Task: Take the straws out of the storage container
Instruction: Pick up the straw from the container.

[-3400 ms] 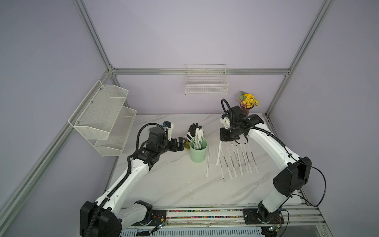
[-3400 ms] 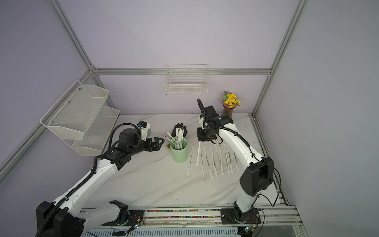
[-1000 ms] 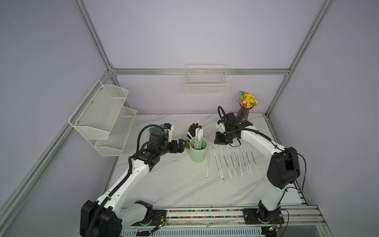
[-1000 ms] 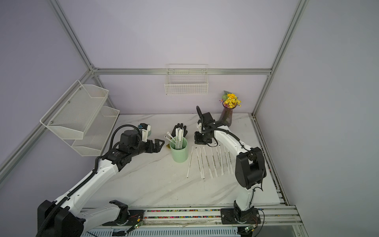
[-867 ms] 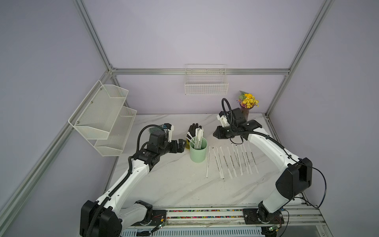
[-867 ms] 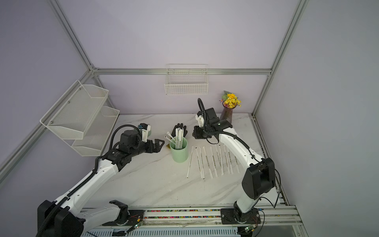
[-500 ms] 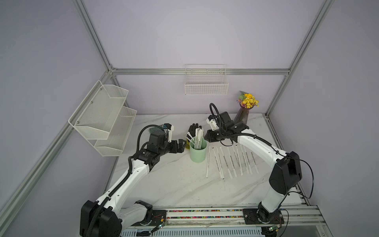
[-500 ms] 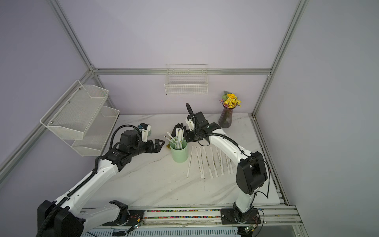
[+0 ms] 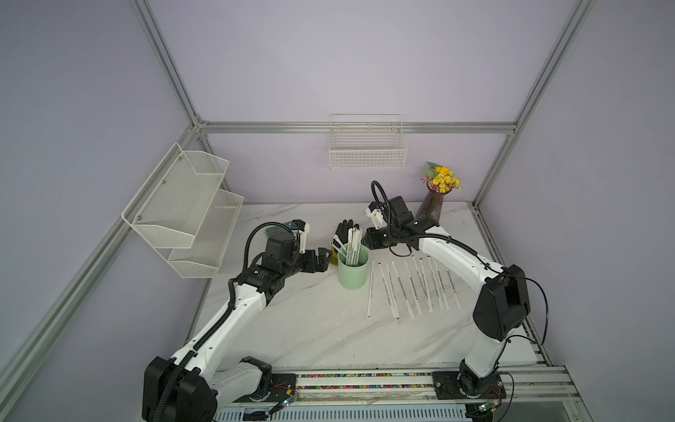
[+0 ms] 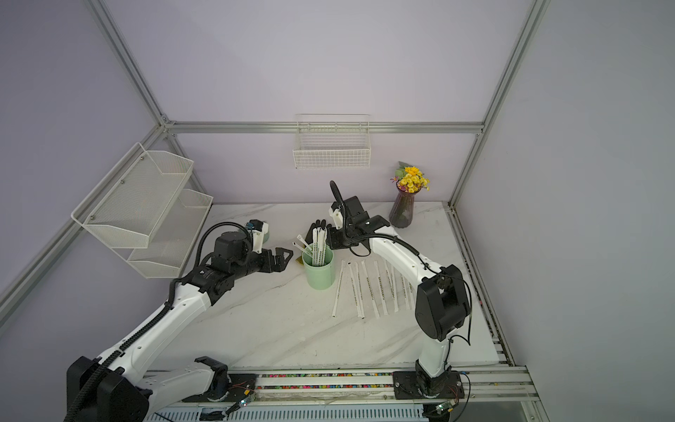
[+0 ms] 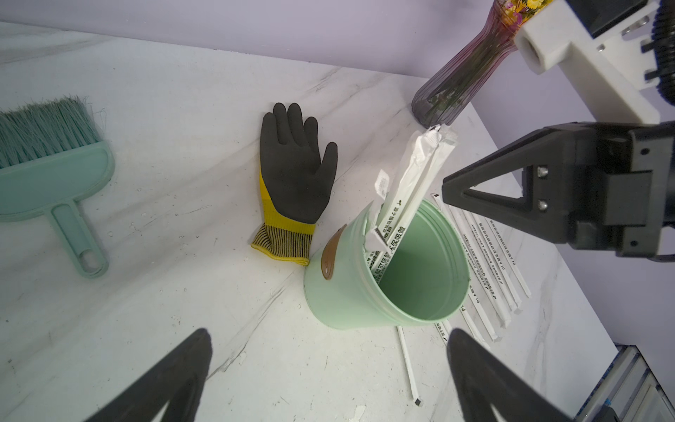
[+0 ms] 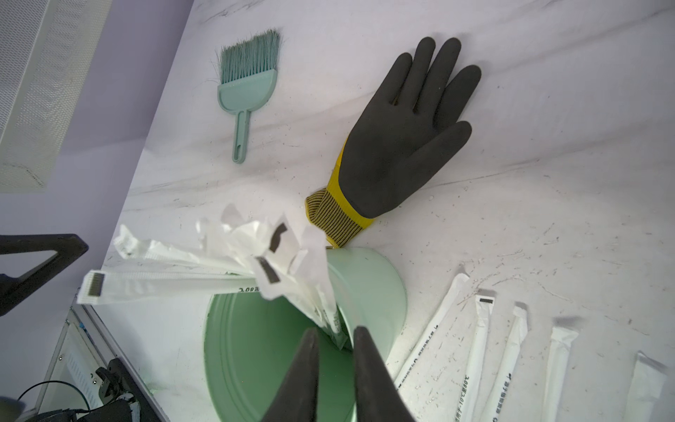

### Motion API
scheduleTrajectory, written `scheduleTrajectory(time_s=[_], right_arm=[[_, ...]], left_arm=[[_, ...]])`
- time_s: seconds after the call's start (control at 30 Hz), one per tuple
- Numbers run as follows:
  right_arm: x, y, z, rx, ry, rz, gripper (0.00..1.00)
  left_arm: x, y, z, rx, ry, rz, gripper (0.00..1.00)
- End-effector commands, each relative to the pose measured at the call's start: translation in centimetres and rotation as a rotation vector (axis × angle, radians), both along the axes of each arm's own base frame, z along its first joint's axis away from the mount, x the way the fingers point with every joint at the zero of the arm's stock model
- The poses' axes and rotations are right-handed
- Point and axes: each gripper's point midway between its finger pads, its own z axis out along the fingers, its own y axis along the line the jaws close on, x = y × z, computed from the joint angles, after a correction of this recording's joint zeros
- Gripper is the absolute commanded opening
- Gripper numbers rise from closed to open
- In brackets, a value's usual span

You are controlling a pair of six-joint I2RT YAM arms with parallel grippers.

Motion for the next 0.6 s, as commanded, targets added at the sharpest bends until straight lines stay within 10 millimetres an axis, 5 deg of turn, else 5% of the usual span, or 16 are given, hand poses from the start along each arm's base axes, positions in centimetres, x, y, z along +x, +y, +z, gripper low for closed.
scheduleTrajectory(time_s=[0.0, 0.57], right_arm=[[0.9, 0.74, 0.75, 0.028, -0.023, 0.001, 0.22], [1.36, 1.39, 0.0, 0.047, -0.009, 0.009, 0.22]], left_arm=[[0.24, -0.34, 1.37, -0.014, -0.037, -0.012, 1.0], [0.21, -0.37, 1.05, -0.011, -0.03, -0.014, 1.0]])
